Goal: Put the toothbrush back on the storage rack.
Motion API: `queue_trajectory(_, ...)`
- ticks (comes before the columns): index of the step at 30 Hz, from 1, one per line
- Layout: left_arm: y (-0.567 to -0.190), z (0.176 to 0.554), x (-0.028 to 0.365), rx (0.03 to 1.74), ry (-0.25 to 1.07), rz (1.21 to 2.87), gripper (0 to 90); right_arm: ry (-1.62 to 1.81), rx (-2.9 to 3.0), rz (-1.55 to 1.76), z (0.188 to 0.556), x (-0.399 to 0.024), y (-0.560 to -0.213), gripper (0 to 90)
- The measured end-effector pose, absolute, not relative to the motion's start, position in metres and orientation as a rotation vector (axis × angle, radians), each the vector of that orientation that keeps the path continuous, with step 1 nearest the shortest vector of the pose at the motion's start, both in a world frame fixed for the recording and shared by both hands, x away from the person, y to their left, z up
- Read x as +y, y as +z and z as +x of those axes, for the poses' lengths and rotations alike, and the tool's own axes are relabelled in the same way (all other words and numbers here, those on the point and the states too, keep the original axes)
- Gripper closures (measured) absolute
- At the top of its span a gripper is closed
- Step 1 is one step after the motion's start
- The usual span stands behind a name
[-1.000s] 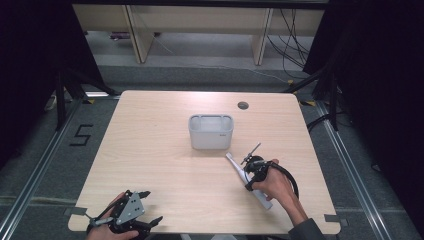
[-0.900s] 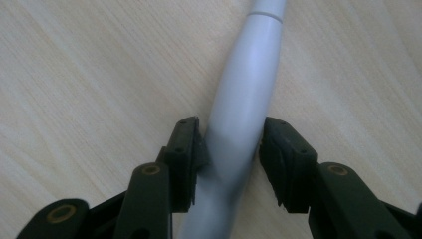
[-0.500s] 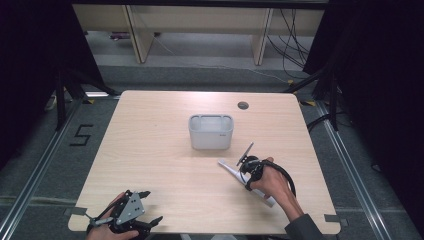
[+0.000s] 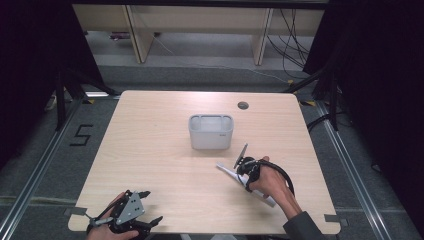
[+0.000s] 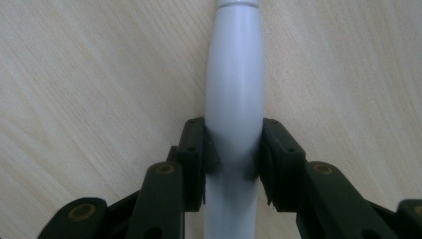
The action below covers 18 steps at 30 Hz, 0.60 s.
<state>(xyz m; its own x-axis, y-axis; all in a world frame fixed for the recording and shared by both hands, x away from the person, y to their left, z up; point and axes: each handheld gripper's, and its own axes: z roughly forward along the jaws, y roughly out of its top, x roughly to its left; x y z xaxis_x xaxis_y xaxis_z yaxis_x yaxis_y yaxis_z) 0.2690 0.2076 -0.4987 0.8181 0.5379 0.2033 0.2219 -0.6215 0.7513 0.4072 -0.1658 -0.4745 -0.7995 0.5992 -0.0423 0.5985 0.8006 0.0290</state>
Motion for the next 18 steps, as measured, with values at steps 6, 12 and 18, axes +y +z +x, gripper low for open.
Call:
queue_trajectory(6,-0.4986,0.2688,0.2074,0.554,0.541,2.24,14.8,0.004,2.951,0.96,0.4083,-0.164,-0.4745,66.2)
queue_trajectory(12,-0.4995,0.2679,0.2064,0.563,0.539,2.213,14.7,-0.038,2.954,0.905,0.4097,-0.1634,-0.4746,66.2)
queue_trajectory(18,-0.4985,0.2681,0.2069,0.559,0.528,2.221,14.8,-0.026,2.964,0.924,0.4104,-0.1623,-0.4752,66.3)
